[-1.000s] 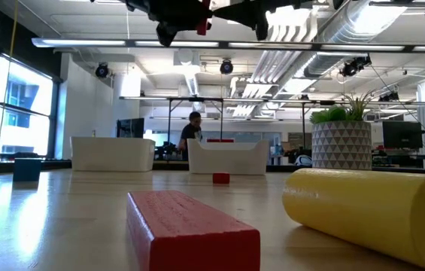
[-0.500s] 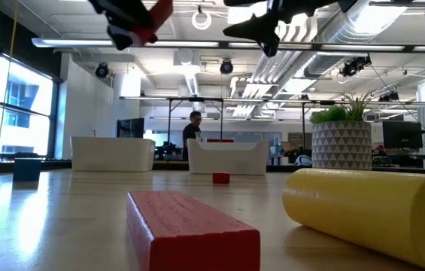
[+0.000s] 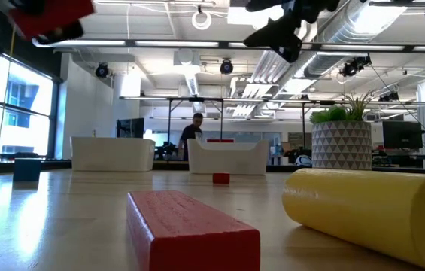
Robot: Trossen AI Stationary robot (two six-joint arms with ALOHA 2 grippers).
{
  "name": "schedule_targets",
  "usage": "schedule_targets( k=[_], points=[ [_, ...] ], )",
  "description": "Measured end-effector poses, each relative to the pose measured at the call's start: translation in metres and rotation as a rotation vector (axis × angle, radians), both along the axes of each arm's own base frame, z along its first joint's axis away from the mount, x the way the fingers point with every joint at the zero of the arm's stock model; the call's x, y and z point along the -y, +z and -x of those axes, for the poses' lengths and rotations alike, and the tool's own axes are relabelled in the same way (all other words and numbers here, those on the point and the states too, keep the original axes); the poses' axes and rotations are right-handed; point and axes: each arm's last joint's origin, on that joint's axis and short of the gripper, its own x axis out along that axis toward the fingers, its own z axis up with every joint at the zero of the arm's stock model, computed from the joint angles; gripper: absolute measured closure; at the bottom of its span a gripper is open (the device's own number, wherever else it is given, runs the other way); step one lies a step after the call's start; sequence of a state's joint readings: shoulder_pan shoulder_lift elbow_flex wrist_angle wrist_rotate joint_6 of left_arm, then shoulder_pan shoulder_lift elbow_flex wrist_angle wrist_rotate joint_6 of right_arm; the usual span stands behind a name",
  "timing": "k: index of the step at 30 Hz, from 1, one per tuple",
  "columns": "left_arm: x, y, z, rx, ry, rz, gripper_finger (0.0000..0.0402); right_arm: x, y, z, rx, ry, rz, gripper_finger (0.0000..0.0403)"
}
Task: Sort & place blocks by color
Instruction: Put the red block into the transparent bin
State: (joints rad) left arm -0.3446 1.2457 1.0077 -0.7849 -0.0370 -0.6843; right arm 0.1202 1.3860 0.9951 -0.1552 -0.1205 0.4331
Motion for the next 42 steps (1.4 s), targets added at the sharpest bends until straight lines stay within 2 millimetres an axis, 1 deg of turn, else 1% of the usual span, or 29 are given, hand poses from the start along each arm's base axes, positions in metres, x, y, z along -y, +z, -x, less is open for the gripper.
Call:
schedule_targets(
  k=[8,14,19,25,31,37,42],
  points=[
    [0.036,-0.005,0.015,-0.066,-0.039,0.053,0.0316,-0.016,-0.016,0.015,-0.236,-0.039,-0.088,0.018],
    [0.054,-0.006,0.027,-0.095,-0.043,0.091,0.0315,-0.033,-0.026,0.03,-0.425,-0.087,-0.158,0.018],
    [0.067,-0.006,0.036,-0.122,-0.013,0.137,0.0315,-0.051,-0.033,0.046,-0.587,-0.155,-0.195,0.018],
    [0.082,-0.017,0.038,-0.204,0.0,0.16,0.0315,-0.07,-0.038,0.064,-0.686,-0.242,-0.174,0.018],
    [0.092,-0.035,0.033,-0.284,-0.015,0.135,0.0315,-0.086,-0.04,0.076,-0.759,-0.302,-0.221,0.018],
    [0.099,-0.05,0.028,-0.36,-0.026,0.119,0.0312,-0.098,-0.042,0.092,-0.84,-0.425,-0.256,0.018],
    [0.104,-0.061,0.026,-0.432,-0.043,0.134,0.0303,-0.11,-0.044,0.107,-0.886,-0.428,-0.212,0.018]
  ],
)
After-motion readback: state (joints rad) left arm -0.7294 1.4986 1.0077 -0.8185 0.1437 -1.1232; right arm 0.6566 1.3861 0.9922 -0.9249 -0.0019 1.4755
